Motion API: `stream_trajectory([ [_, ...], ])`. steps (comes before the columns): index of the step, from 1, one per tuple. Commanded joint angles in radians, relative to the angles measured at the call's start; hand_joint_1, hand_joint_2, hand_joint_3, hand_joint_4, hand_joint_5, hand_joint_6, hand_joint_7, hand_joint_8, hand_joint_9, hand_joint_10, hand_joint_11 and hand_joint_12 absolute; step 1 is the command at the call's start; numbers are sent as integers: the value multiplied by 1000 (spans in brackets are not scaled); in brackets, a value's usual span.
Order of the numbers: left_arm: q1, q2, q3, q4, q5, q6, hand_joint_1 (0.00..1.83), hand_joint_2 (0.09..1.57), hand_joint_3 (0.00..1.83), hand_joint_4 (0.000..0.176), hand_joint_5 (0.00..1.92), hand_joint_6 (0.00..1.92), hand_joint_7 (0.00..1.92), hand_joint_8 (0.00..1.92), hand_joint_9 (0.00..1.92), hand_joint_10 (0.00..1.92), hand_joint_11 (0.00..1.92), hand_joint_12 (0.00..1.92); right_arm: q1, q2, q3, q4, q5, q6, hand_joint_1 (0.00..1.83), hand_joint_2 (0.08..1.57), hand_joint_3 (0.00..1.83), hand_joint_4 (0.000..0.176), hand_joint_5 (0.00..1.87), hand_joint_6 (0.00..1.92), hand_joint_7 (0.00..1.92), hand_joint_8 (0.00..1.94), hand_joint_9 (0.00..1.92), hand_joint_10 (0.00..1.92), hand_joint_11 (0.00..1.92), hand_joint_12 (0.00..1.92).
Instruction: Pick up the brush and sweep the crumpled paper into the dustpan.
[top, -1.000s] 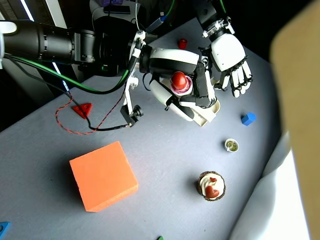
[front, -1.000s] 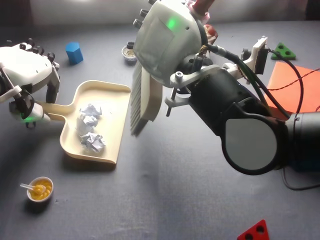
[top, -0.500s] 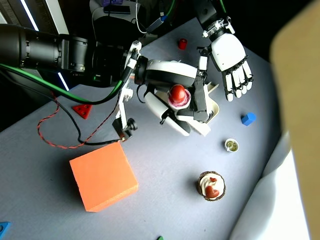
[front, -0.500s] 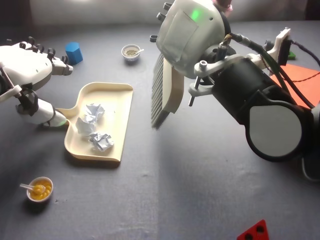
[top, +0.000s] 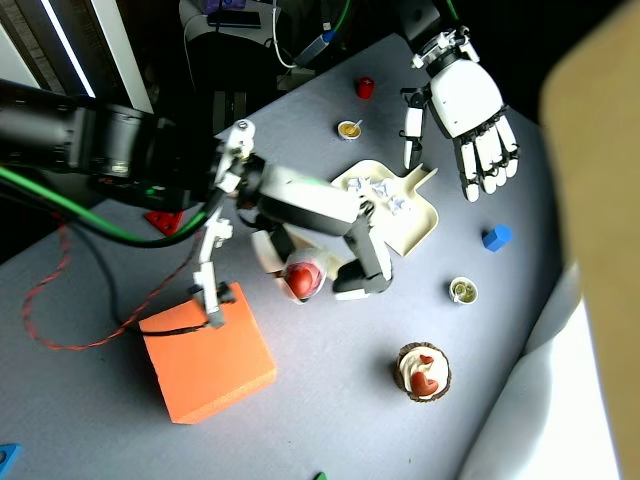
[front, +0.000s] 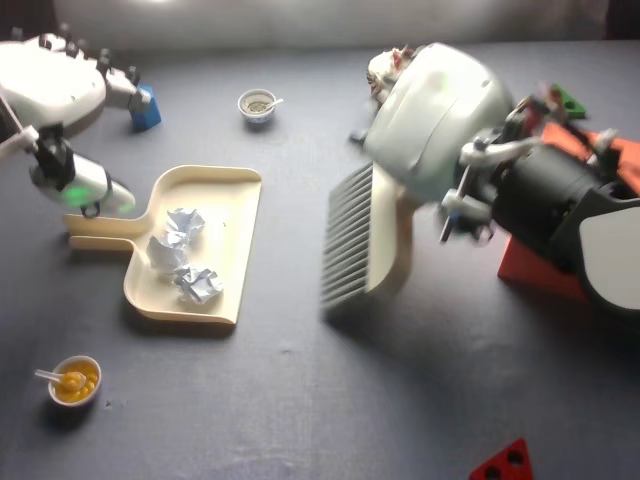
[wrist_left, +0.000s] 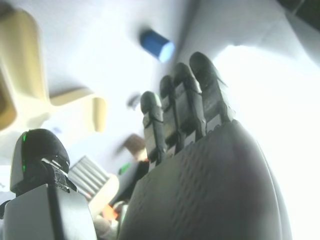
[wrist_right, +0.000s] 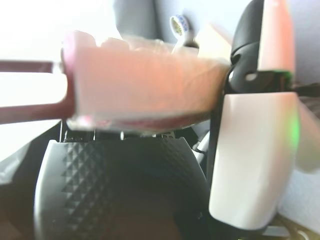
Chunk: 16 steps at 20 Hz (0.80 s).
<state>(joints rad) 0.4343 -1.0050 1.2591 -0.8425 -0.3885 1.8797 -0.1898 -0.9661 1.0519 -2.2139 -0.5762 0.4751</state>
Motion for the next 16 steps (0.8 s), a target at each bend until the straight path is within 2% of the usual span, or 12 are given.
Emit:
stream_trajectory([
  [1, -23, 20, 8, 33, -55, 1, 742, 994, 1, 53, 390, 5, 284, 9, 247, 11, 57, 449, 50, 16, -22, -43, -8, -6, 708, 651, 0, 5, 178, 25, 230, 52, 132, 145, 0, 707],
  [2, -43, 23, 7, 39, -41, 1, 743, 1005, 5, 50, 388, 4, 283, 7, 244, 8, 48, 444, 70, 27, -34, -8, 44, 4, 710, 631, 0, 1, 116, 13, 160, 21, 80, 65, 0, 413],
  [3, -75, 31, 4, 51, -20, 2, 762, 1000, 1, 42, 408, 10, 276, 2, 231, 1, 46, 441, 109, 43, -47, 49, 138, 37, 611, 622, 8, 0, 4, 0, 8, 0, 1, 0, 3, 82],
  [4, -86, 33, 3, 52, -14, 2, 743, 1001, 2, 49, 394, 2, 265, 0, 223, 0, 41, 439, 123, 46, -50, 76, 170, 38, 608, 639, 11, 0, 0, 0, 1, 0, 0, 0, 0, 42],
  [5, -105, 37, -1, 52, -5, 3, 743, 1001, 2, 49, 394, 2, 265, 0, 223, 0, 41, 439, 143, 47, -53, 129, 222, 38, 608, 639, 11, 0, 0, 0, 1, 0, 0, 0, 0, 42],
  [6, -117, 37, -3, 52, -3, 3, 745, 1013, 6, 41, 400, 2, 285, 5, 237, 3, 42, 439, 153, 50, -54, 163, 264, 39, 622, 683, 23, 0, 0, 0, 0, 0, 0, 0, 0, 1],
  [7, -129, 38, -5, 52, 0, 3, 745, 1013, 6, 41, 400, 2, 285, 5, 237, 3, 42, 439, 165, 57, -55, 199, 309, 39, 622, 683, 23, 0, 0, 0, 0, 0, 0, 0, 0, 1],
  [9, -149, 42, -13, 59, 12, 6, 698, 1022, 7, 54, 393, 1, 297, 5, 255, 7, 47, 436, 188, 78, -55, 267, 415, 40, 619, 696, 18, 0, 0, 0, 0, 0, 0, 0, 0, 0],
  [10, -163, 45, -20, 66, 29, 12, 698, 1022, 7, 54, 393, 1, 297, 5, 255, 7, 47, 436, 204, 95, -54, 310, 499, 40, 619, 696, 18, 0, 0, 0, 0, 0, 0, 0, 0, 0],
  [11, -170, 48, -27, 66, 33, 14, 718, 1008, 0, 44, 411, 7, 312, 10, 261, 8, 43, 432, 217, 109, -55, 328, 552, 40, 621, 696, 17, 0, 0, 0, 0, 0, 0, 0, 0, 0],
  [13, -183, 50, -47, 57, 26, 33, 721, 1011, 1, 39, 408, 4, 292, 0, 231, 0, 16, 419, 246, 162, -69, 385, 693, 40, 626, 706, 18, 0, 0, 0, 0, 0, 0, 0, 0, 0],
  [16, -188, 49, -70, 52, 31, 33, 755, 1001, 0, 26, 431, 9, 301, 3, 242, 4, 13, 415, 253, 225, -97, 397, 805, 39, 610, 729, 19, 0, 0, 0, 0, 0, 0, 0, 0, 0],
])
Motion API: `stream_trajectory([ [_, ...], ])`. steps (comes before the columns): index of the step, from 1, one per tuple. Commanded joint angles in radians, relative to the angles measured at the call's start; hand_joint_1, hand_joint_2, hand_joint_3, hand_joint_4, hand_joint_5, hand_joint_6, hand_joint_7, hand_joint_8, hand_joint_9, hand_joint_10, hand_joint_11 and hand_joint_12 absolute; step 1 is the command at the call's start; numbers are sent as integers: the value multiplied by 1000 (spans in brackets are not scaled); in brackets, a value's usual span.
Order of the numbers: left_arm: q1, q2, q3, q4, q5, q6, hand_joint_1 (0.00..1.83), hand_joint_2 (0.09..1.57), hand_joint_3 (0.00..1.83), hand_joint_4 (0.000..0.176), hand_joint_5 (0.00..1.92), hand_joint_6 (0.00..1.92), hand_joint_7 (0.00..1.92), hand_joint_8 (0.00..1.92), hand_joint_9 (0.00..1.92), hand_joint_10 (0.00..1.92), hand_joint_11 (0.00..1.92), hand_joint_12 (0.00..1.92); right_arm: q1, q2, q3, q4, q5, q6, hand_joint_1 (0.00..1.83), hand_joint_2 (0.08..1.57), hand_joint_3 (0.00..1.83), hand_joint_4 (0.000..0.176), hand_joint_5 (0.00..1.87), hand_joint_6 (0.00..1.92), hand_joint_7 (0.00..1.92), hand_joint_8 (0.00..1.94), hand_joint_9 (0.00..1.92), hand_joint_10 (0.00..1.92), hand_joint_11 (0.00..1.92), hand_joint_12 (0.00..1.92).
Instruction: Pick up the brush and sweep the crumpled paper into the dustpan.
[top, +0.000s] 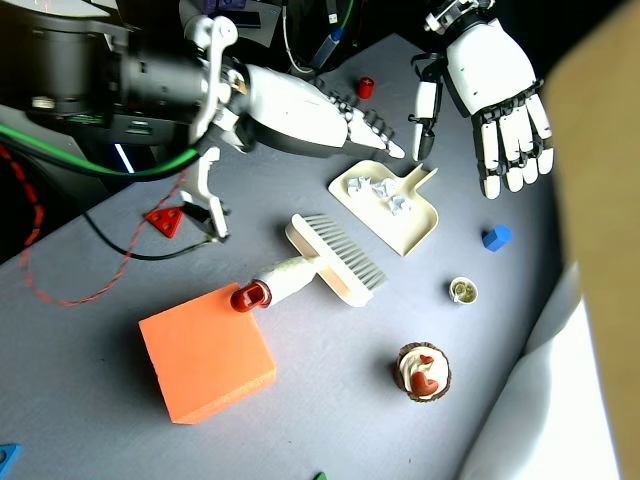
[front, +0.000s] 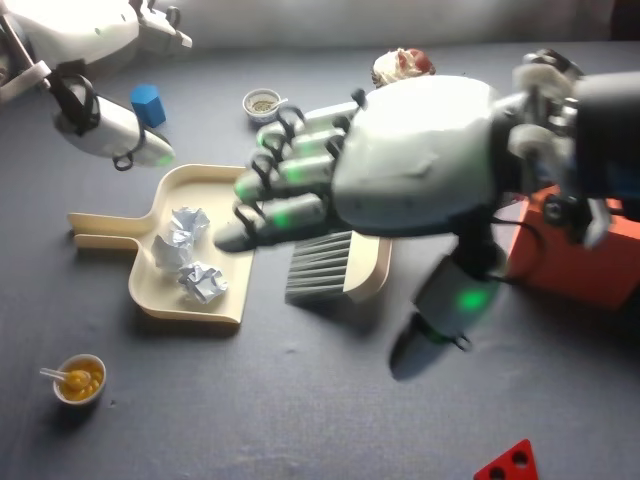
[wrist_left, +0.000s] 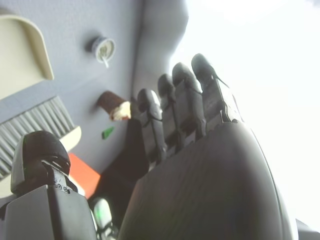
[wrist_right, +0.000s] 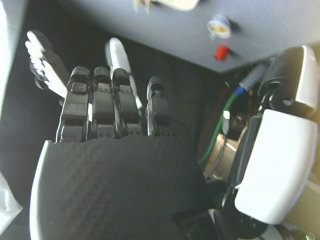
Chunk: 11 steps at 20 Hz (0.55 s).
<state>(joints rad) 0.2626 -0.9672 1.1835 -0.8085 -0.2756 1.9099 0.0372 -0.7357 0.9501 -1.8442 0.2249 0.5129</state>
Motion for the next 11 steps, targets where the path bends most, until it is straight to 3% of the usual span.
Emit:
stream_trajectory([
  [1, -17, 11, -7, 16, -83, 4, 749, 1001, 0, 25, 428, 7, 302, 3, 245, 5, 31, 422, 21, 27, -14, 27, 11, 0, 612, 733, 19, 0, 0, 0, 0, 0, 0, 0, 0, 0],
  [2, -17, 12, -14, 6, -84, 13, 749, 1001, 0, 25, 428, 7, 302, 3, 245, 5, 31, 422, 15, 51, -28, 28, 8, 0, 612, 733, 19, 0, 0, 0, 0, 0, 0, 0, 0, 0],
  [3, -17, 12, -20, -3, -84, 22, 695, 1007, 1, 37, 422, 3, 301, 2, 248, 5, 51, 429, 6, 80, -48, 31, -22, -1, 594, 751, 20, 0, 0, 0, 0, 0, 0, 0, 0, 0],
  [5, -17, 12, -26, -9, -85, 22, 715, 1006, 0, 33, 428, 5, 317, 8, 261, 9, 74, 438, -9, 140, -84, 44, -69, -2, 598, 751, 17, 0, 0, 0, 0, 0, 0, 0, 0, 0],
  [6, -17, 12, -28, -10, -85, 22, 728, 1006, 0, 27, 425, 3, 308, 3, 256, 6, 88, 443, -16, 185, -104, 105, -69, -2, 656, 748, 12, 0, 0, 0, 0, 0, 0, 0, 0, 0],
  [8, -17, 14, -26, -11, -83, 22, 689, 1001, 0, 37, 422, 2, 297, 0, 245, 0, 57, 425, -29, 255, -130, 194, -69, -2, 632, 739, 3, 0, 0, 0, 0, 0, 0, 0, 15, 6],
  [11, -26, 20, -25, -9, -83, 25, 692, 1005, 0, 28, 427, 4, 297, 2, 254, 6, 72, 430, -31, 280, -136, 176, -99, -4, 650, 746, 6, 0, 0, 0, 0, 0, 0, 0, 12, 5],
])
